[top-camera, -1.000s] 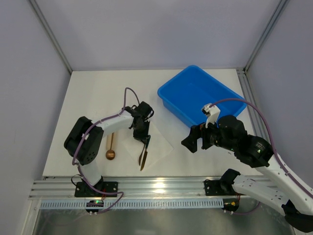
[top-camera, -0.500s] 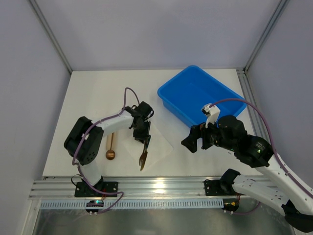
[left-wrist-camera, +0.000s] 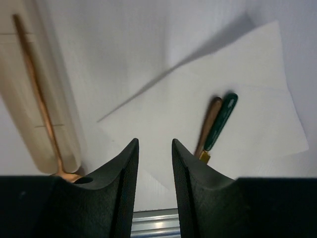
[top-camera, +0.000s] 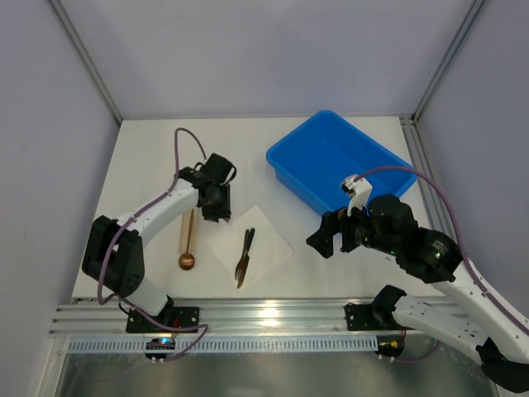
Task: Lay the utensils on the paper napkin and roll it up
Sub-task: Place the utensils on the napkin, then pick up the utensils from the container.
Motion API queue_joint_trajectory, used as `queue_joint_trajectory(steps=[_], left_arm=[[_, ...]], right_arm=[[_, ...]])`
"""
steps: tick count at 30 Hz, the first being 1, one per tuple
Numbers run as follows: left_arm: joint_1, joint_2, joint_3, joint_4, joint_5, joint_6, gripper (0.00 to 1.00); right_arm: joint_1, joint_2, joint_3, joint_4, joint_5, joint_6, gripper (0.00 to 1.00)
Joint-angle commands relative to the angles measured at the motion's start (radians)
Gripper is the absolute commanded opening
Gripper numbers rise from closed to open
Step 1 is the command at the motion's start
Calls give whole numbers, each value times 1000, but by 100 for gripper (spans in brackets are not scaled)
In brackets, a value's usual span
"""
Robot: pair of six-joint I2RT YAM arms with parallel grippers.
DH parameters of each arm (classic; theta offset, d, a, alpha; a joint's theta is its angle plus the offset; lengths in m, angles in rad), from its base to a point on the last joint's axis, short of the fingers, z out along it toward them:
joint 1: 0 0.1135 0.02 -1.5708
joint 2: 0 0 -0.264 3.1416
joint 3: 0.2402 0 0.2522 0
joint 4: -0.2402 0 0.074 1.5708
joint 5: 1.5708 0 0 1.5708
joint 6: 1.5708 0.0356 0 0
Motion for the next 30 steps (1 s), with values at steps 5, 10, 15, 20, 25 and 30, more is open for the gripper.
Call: queue_joint_trajectory(steps=[5,10,15,20,25,30], left_arm=[[186,-83,22,-155,-209,42,31],[246,-51,-8,-146,-219,55,25],[270,-16,-44,-114,-240,51,25],[292,4,-73,-92,-237,55,25],[313,28,-99,-69,-228,63,25],[324,64,-108,-33,-159,74,23]], right_arm=[[6,-12,18,7,-10,-9,99],[6,-9,24,10,-13,-17,99],[6,-15,22,7,-9,-19,99],[6,-15,21,4,-9,-17,99],[6,-15,19,5,-10,-19,99],[6,-12,15,13,-13,-17,99]])
